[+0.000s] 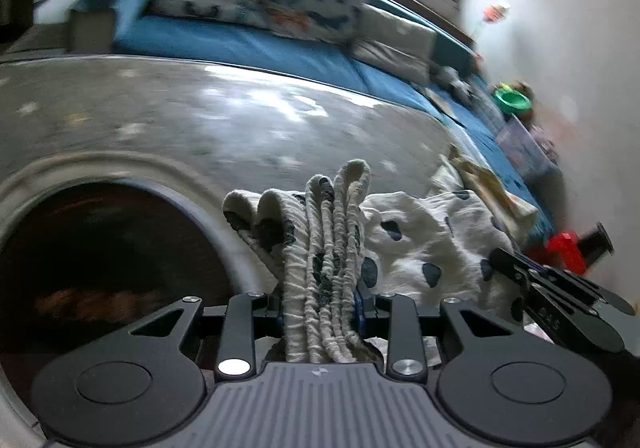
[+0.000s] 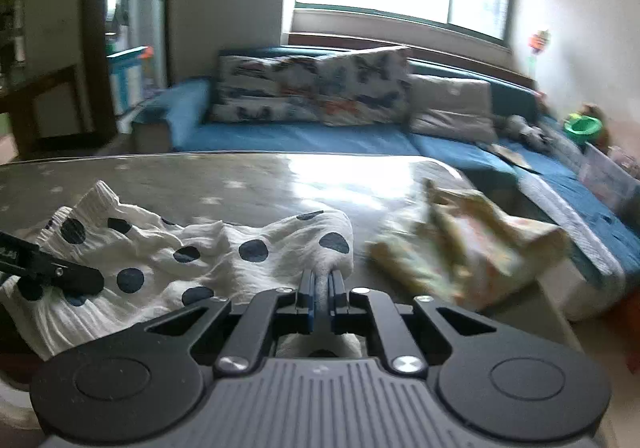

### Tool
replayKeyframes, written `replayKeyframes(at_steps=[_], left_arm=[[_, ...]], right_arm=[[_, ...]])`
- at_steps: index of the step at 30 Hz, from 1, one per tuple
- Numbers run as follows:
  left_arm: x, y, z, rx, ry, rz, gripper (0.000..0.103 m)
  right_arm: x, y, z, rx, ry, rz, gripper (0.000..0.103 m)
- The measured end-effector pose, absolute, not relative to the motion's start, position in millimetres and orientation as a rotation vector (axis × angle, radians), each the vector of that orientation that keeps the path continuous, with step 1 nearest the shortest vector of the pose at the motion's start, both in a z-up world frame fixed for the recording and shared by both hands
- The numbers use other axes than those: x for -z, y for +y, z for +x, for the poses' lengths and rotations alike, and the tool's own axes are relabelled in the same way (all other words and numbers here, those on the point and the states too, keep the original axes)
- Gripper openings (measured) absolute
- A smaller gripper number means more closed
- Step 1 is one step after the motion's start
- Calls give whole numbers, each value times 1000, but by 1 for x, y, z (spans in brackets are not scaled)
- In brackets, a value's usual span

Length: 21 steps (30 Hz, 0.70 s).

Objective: Fold clothes
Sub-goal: 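Lower the cloth onto the table and open both grippers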

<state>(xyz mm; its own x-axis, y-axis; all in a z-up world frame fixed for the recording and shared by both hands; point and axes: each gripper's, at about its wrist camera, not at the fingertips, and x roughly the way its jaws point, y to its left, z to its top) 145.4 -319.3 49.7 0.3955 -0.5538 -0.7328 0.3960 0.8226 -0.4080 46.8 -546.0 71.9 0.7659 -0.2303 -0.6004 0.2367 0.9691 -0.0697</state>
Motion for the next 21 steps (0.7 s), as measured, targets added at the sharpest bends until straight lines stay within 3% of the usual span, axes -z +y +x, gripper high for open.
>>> replayKeyframes(at_steps=[10, 21], left_arm=[[-23, -372, 153, 646, 1032, -90, 42], [-23, -361, 148, 599, 990, -60, 73]], right_arm=[[-33, -593, 50, 401, 720, 26, 6], [-28, -603, 45, 458, 727, 15, 11]])
